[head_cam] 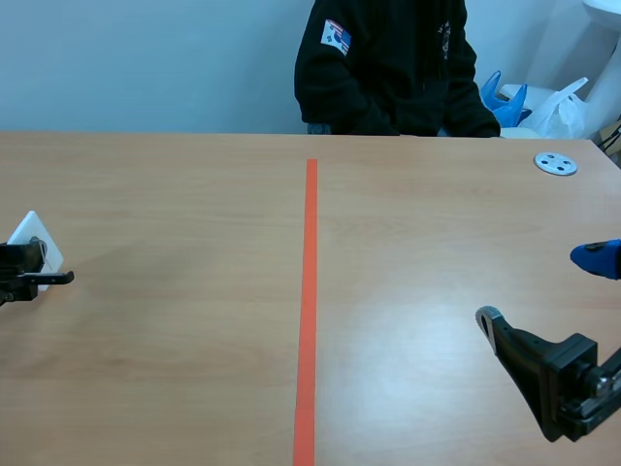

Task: Sort the leaf by its shape. The table is split by an orange tape line. A compound leaf with several leaflets goes to the left side, a simple leaf with one blade goes to the right side. Return to the home posture when a red brick is placed on the table.

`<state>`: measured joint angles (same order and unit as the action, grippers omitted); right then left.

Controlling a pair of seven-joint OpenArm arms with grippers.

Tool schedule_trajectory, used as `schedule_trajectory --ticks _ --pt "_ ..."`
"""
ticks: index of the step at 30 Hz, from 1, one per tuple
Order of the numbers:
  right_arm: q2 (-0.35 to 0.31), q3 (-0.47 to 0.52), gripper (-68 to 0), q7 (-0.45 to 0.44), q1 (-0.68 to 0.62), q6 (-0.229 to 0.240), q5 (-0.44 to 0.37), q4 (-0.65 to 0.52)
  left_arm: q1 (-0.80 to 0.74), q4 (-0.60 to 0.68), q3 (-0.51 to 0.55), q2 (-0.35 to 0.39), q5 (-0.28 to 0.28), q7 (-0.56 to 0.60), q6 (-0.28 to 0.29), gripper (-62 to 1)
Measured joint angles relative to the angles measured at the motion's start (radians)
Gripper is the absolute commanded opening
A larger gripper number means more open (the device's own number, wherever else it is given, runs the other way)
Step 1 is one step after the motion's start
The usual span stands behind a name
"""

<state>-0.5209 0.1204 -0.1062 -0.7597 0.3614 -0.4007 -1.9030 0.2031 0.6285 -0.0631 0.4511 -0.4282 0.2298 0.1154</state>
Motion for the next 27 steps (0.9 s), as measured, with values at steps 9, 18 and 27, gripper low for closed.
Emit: schedule_trajectory --ticks 9,18,27 --pt "0.0 0.0 0.4 0.0 0.0 0.0 0.0 0.0 0.004 -0.05 0.0 -0.002 -0.014 0.0 0.009 -44.7" --pt "0.0 0.0 0.4 0.0 0.0 0.0 0.0 0.0 0.003 -0.04 0.0 -0.002 -0.045 0.029 0.009 -2.0" --pt "0.0 0.0 0.4 0.0 0.0 0.0 0.0 0.0 -0.13 0.288 0.0 0.08 -0.082 -0.103 0.037 1.4"
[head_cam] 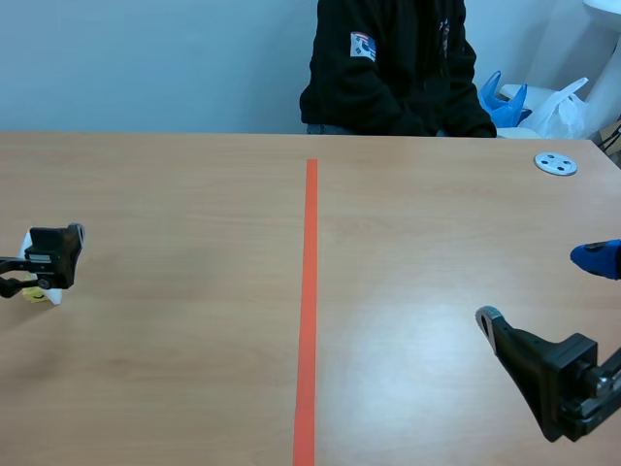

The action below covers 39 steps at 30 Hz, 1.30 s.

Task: Sort the leaf by its shape. The table is split by an orange tape line. A compound leaf with several leaflets goes to the left side, a simple leaf with one blade goes to the right side. Return to the home posture when a red brick is placed on the table.

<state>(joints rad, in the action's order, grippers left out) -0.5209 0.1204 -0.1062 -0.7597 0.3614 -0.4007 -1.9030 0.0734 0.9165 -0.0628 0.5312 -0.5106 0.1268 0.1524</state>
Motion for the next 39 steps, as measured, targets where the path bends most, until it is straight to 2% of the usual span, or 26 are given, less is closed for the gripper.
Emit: schedule_trajectory --ticks 3,7,12,17,20,24,28,30,39 --pt "0.0 0.0 0.4 0.0 0.0 0.0 0.0 0.0 -0.08 0.169 0.019 0.032 0.0 -0.036 0.001 1.4" --pt "0.0 0.0 0.4 0.0 0.0 0.0 0.0 0.0 -0.214 0.406 0.072 0.04 0.0 -0.087 0.005 1.4" --pt "0.0 0.0 0.4 0.0 0.0 0.0 0.0 0.0 -0.404 0.682 0.083 0.039 0.004 -0.101 0.059 1.4" --pt "0.0 0.0 0.4 0.0 0.0 0.0 0.0 0.0 -0.586 0.879 0.083 0.028 0.012 -0.126 0.058 1.4" --pt "0.0 0.0 0.4 0.0 0.0 0.0 0.0 0.0 -0.682 0.932 0.083 0.017 0.016 -0.138 0.058 1.4" --pt "0.0 0.01 0.4 0.003 0.0 0.002 -0.001 0.0 -0.777 0.967 0.083 0.018 0.061 -0.14 0.057 1.4" --pt "0.0 0.06 0.4 0.063 -0.003 0.042 -0.021 0.0 -0.845 0.991 0.083 0.018 0.061 -0.139 0.058 1.4" --pt "0.0 0.079 0.4 0.058 -0.016 0.057 -0.051 0.0 -0.876 1.004 0.083 0.018 0.061 -0.142 0.058 1.4" --pt "0.0 0.139 0.4 0.056 -0.078 0.108 -0.05 -0.015 -0.929 1.043 0.083 0.018 0.061 -0.142 0.058 1.4"
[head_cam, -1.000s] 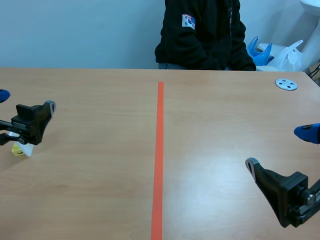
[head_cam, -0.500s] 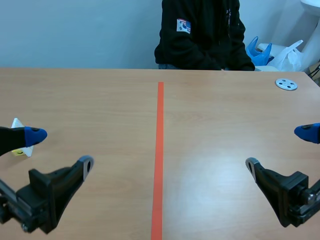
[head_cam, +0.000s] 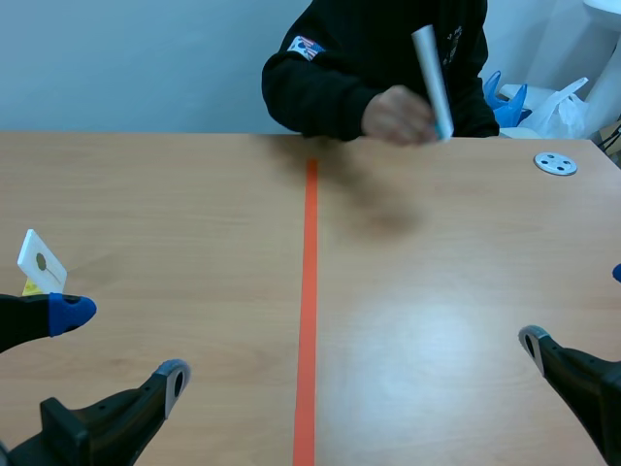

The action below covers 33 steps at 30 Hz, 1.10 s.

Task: Sort the leaf by its shape. The table is split by an orange tape line. A compound leaf with several leaflets goes to the left side, a simple leaf with one blade goes to the right side. Return to the home posture when a red brick is placed on the table.

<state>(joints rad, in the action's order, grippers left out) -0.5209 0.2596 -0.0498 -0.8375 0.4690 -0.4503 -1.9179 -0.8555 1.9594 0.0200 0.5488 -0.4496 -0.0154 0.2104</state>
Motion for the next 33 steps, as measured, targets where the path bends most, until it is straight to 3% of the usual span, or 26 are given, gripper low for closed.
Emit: schedule_trajectory --ticks 26,30,33 --pt "0.0 0.0 0.4 -0.005 -0.003 0.002 0.009 -0.019 0.003 0.0 0.0 0.0 0.001 0.001 -0.001 1.4" --pt "0.0 0.0 0.4 -0.005 -0.003 0.002 0.008 -0.019 0.022 -0.002 -0.003 0.0 0.062 0.0 0.005 1.4" --pt "0.0 0.0 0.4 -0.005 -0.003 0.002 0.008 -0.019 0.073 -0.029 -0.027 0.0 0.07 0.005 0.031 1.4"
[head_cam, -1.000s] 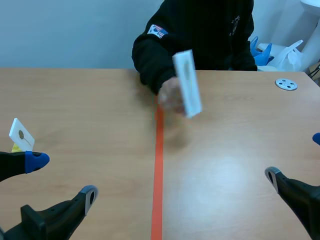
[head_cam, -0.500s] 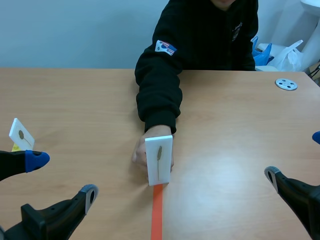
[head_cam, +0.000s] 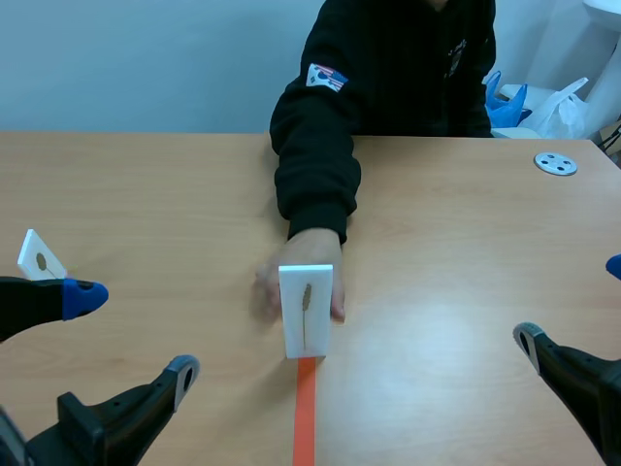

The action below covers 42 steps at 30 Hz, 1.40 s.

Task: Sort the leaf by its shape. The table is split by an orange tape line. A compound leaf with several leaflets goes to the left side, a simple leaf with one blade goes to the right side. Return to the home posture when a red brick is placed on the table.

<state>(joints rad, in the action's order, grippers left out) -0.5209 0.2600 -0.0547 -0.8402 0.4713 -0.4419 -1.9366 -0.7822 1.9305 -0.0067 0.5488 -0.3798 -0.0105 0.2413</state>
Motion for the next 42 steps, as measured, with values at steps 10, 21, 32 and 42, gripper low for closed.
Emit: schedule_trajectory --ticks 10,21,32,42 --pt "0.0 0.0 0.4 0.0 0.0 0.0 0.0 0.0 0.261 -0.313 -0.151 -0.068 0.073 0.068 0.096 1.4" --pt "0.0 0.0 0.4 0.0 0.0 -0.004 0.0 0.0 0.597 -0.679 -0.376 -0.175 0.205 0.174 0.093 1.4" --pt "0.0 0.0 0.4 0.0 0.0 -0.008 0.0 0.0 0.802 -0.946 -0.536 -0.29 0.253 0.264 0.092 1.4" --pt "0.0 0.0 0.4 0.0 0.0 -0.011 0.0 0.0 0.849 -0.986 -0.551 -0.341 0.278 0.299 0.067 1.4"
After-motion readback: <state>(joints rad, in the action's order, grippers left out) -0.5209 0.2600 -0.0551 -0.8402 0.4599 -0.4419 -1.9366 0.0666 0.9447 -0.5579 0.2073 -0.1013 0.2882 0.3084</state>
